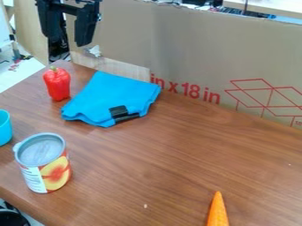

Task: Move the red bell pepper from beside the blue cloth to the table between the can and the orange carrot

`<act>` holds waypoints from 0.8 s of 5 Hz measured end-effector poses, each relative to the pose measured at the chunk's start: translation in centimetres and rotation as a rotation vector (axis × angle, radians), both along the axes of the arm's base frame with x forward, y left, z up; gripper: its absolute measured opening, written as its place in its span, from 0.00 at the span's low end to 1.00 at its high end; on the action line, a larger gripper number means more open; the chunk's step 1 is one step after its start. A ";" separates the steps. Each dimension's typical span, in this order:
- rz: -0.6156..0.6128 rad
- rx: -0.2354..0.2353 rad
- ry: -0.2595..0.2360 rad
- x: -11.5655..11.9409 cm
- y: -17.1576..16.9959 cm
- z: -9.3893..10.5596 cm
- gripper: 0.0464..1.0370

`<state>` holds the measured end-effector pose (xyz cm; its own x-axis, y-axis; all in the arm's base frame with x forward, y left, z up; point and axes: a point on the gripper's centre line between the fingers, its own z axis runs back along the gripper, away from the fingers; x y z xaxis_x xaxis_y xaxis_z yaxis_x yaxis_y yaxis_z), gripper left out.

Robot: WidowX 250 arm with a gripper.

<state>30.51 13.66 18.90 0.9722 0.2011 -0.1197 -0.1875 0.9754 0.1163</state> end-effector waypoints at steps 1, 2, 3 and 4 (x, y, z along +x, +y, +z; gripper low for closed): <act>0.003 -0.018 0.036 0.1 0.1 -1.2 0.96; 0.026 -0.070 -0.038 2.4 1.0 -1.1 0.96; 0.091 -0.068 -0.111 4.2 3.8 -0.8 0.96; 0.154 -0.038 -0.120 5.7 5.6 -1.6 0.96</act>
